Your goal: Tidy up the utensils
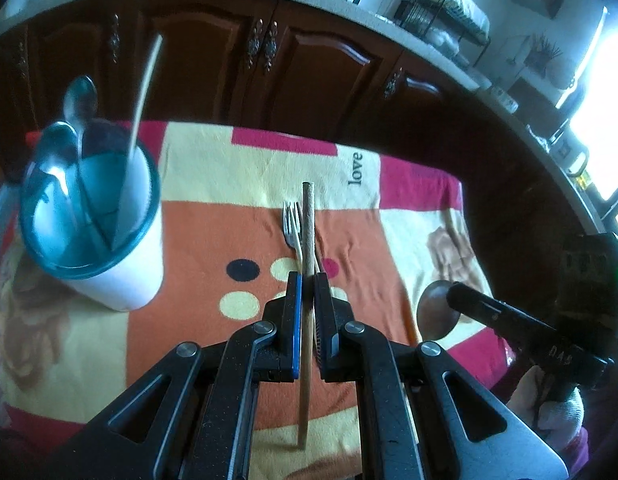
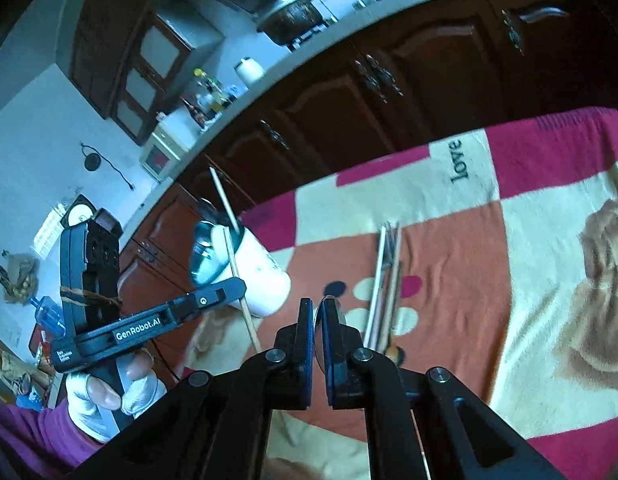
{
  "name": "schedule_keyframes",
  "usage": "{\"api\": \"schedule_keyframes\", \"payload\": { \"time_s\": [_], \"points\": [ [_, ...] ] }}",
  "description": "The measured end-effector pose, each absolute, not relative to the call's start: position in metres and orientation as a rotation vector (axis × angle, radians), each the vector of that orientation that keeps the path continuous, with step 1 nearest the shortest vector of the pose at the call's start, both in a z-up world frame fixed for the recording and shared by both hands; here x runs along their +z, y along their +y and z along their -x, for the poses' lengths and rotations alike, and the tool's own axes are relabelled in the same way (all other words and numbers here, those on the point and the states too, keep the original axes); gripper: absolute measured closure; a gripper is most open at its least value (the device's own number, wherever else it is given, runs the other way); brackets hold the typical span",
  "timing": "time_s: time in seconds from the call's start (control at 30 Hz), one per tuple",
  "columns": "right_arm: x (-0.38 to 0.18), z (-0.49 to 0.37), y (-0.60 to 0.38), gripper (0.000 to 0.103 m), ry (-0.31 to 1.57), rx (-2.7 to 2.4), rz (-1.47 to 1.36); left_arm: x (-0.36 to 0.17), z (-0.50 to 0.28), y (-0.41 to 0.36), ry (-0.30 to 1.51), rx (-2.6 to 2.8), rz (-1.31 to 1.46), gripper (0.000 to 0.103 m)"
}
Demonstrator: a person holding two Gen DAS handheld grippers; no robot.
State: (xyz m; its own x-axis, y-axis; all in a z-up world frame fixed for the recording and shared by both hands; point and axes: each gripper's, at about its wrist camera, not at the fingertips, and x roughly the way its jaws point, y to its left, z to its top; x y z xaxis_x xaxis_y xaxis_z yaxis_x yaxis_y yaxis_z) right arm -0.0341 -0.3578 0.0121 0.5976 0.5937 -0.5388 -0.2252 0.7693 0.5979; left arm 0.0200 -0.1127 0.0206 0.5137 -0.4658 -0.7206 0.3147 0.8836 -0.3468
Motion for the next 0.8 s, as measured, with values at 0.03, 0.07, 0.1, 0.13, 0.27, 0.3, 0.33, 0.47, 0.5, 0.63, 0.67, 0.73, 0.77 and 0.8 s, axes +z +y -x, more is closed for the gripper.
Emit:
{"api": "schedule_keyframes", "payload": {
  "time_s": [0.03,0.07,0.1,0.13,0.27,0.3,0.33,0.47,0.5,0.63,0.67,0.73,0.77,0.8],
  "points": [
    [0.016,0.037,-0.356,0.099,0.781,0.494,-0.510,0.024,-0.017,-0.110,0.911,-0.472,0.183,0.098],
    [0.019,0.038,-0.356,0.099,0.768,0.490,-0.513,0.028,-0.014,-0.107,0.902,-0.471,0.187,0.098],
    [0.024,0.041,-0.354,0.099,0.749,0.488,-0.519,0.030,-0.012,-0.105,0.895,-0.470,0.189,0.098],
    [0.028,0.043,-0.353,0.099,0.736,0.491,-0.520,0.033,-0.010,-0.103,0.887,-0.469,0.191,0.098],
    [0.046,0.046,-0.345,0.100,0.703,0.506,-0.505,0.045,-0.001,-0.096,0.859,-0.470,0.196,0.098],
    [0.052,0.045,-0.341,0.100,0.691,0.512,-0.499,0.048,0.001,-0.095,0.851,-0.470,0.197,0.098],
    [0.057,0.045,-0.339,0.100,0.682,0.516,-0.497,0.052,0.003,-0.093,0.842,-0.469,0.197,0.098],
    [0.076,0.040,-0.325,0.100,0.648,0.526,-0.476,0.065,0.007,-0.084,0.810,-0.462,0.197,0.098],
    [0.078,0.039,-0.323,0.100,0.647,0.526,-0.467,0.066,0.008,-0.082,0.806,-0.458,0.199,0.098],
    [0.074,0.029,-0.306,0.100,0.696,0.538,-0.424,0.065,0.008,-0.069,0.804,-0.438,0.216,0.098],
    [0.069,0.025,-0.302,0.100,0.727,0.519,-0.404,0.065,0.007,-0.066,0.806,-0.432,0.222,0.098],
    [0.054,0.017,-0.293,0.099,0.773,0.489,-0.355,0.061,0.006,-0.056,0.812,-0.420,0.235,0.098],
    [0.047,0.015,-0.290,0.098,0.788,0.484,-0.339,0.060,0.006,-0.053,0.815,-0.415,0.238,0.098],
    [0.036,0.009,-0.283,0.097,0.811,0.487,-0.318,0.058,0.005,-0.050,0.820,-0.409,0.242,0.098]
  ]
}}
